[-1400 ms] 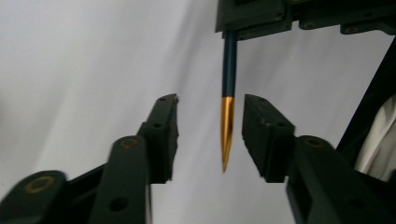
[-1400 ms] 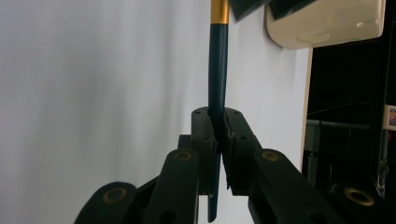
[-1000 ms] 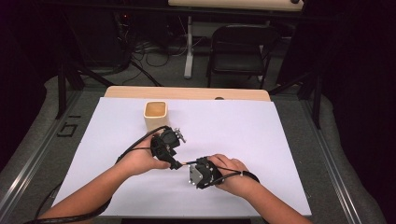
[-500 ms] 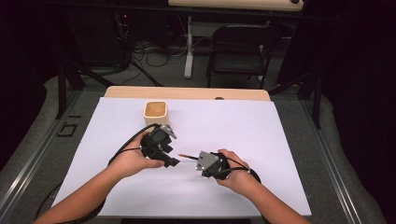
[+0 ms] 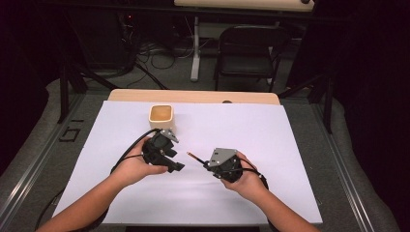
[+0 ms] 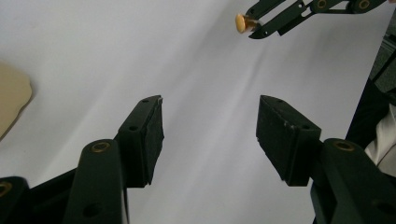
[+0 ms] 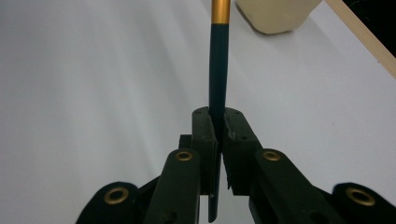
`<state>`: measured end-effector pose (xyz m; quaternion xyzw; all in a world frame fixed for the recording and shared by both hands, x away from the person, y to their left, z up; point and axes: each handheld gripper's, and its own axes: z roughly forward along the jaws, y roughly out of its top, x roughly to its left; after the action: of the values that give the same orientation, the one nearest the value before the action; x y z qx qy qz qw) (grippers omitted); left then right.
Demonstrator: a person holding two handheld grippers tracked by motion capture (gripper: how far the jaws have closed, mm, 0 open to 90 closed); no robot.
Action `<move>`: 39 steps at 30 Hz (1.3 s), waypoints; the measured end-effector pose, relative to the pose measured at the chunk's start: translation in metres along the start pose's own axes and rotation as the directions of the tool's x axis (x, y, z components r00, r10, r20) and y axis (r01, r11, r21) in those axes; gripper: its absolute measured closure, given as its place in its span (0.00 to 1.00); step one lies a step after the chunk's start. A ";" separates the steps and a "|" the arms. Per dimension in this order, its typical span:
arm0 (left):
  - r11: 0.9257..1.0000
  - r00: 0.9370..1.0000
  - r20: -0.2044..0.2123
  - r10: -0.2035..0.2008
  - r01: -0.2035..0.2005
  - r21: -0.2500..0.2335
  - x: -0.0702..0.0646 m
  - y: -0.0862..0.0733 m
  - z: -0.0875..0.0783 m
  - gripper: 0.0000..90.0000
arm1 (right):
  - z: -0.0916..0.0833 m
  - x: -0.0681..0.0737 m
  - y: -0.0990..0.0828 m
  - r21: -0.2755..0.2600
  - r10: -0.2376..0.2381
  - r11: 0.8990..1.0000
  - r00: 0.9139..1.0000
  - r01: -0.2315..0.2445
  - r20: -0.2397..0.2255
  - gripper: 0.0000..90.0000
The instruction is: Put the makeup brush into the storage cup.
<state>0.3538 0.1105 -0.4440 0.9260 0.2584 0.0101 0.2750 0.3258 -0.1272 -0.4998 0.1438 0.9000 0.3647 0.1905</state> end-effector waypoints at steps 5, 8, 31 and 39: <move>0.999 1.000 0.011 -0.021 0.022 -0.025 0.001 -0.002 0.000 0.47 | -0.001 -0.003 0.000 -0.038 0.055 0.998 0.998 -0.056 -0.030 0.94; 0.999 0.999 0.014 -0.031 0.032 -0.037 0.002 -0.003 0.000 0.48 | 0.000 -0.004 -0.001 -0.057 0.096 0.993 0.994 -0.098 -0.050 0.94; 0.969 0.996 0.017 -0.083 0.084 -0.231 0.007 -0.028 0.004 0.46 | 0.007 -0.005 -0.007 -0.175 0.273 0.940 0.953 -0.294 -0.131 0.94; 0.935 0.991 0.054 -0.120 0.131 -0.330 0.007 -0.036 0.004 0.46 | 0.010 -0.004 -0.010 -0.194 0.310 0.922 0.938 -0.336 -0.153 0.94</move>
<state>0.3430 0.1374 -0.4672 0.8478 0.3070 0.0208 0.4318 0.3324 -0.1294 -0.5121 0.2467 0.8283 0.4953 0.0881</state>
